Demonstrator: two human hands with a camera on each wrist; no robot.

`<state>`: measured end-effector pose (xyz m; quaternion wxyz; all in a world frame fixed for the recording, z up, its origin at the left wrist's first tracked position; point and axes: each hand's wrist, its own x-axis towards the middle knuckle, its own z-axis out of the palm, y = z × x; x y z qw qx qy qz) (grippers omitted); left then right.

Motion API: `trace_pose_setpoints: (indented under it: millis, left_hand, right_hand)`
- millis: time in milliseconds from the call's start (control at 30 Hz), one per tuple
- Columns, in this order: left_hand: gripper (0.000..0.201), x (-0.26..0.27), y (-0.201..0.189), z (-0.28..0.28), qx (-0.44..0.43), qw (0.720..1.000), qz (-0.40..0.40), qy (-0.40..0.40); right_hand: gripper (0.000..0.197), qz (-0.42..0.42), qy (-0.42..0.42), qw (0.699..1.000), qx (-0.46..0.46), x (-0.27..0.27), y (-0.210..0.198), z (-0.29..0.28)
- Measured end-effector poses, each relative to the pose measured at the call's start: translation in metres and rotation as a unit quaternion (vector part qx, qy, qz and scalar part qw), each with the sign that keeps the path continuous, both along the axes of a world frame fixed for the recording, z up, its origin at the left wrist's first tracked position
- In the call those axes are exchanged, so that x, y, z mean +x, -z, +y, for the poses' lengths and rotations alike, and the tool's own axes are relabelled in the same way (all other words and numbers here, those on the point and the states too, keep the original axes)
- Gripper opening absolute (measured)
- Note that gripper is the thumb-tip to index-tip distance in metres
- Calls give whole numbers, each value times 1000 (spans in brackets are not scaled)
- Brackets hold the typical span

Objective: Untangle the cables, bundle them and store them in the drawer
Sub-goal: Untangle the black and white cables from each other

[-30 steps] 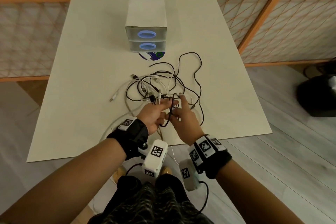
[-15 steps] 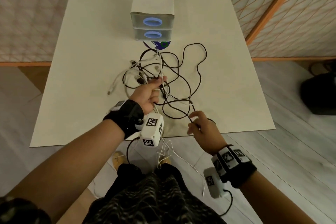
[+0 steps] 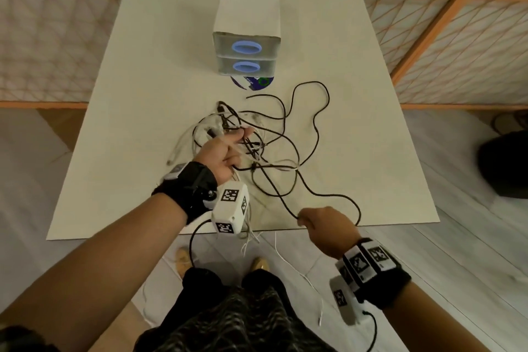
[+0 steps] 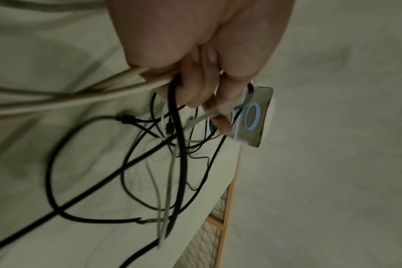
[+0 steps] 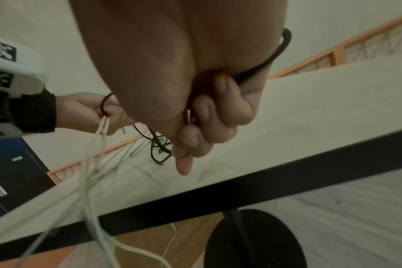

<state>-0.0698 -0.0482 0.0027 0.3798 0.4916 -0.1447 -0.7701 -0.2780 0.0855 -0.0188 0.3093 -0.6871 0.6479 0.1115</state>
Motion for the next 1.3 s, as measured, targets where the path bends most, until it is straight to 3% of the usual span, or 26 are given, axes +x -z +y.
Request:
trace_pose_setpoints:
  millis: [67,167,233,300,433,567,700,800,867,933,1033,1067,1100,1200,1300]
  left_hand:
    - [24,-6,4,7,3,1000,9,-4]
    - [18,-20,4,18,16,999,23,17]
    - [18,-30,3,25,22,999,18,27]
    - [20,-37,5,30,25,999,18,24]
    - [19,-37,8,29,41,998,12,38]
    - [22,-26,2,17,22,999,-6,49]
    - [14,-21,-2,-1,14,999,23,20]
    - [18,-21,1,-5,5,1000,-15,7]
    - [17,-27,2,1,-16,998,-53,23]
    - [16,-36,4,8,-28,994,-84,60]
    - [22,-47,6,13,-34,985,-124,113]
    - [25,-48,7,13,-39,981,-142,123]
    - [28,-47,6,12,-48,977,-157,132]
    - [38,-39,1,0,-74,965,-207,145]
    - [54,-33,-1,-18,-113,945,-279,127]
  right_hand:
    - [27,21,-9,1000,-1,0,0,-6]
    - [35,-113,42,991,-55,19,-3,-18]
    - [47,-203,86,970,-101,38,-6,-26]
    - [45,-265,132,946,-129,55,-6,-37]
    - [36,-360,240,898,-84,71,-9,-50]
    - [25,-272,208,930,-136,51,-19,-42]
    - [29,-140,127,981,-28,19,-25,-27]
    - [30,-94,110,988,46,4,-33,-21]
    - [31,-97,112,987,57,4,-36,-25]
    - [31,-176,156,970,53,14,-34,-34]
    - [28,-363,281,888,32,44,-31,-52]
    - [28,-406,324,855,13,52,-30,-59]
    - [27,-414,346,842,-24,57,-30,-64]
    - [24,-307,321,882,-158,49,-27,-67]
    - [23,-236,269,911,-203,36,-34,-63]
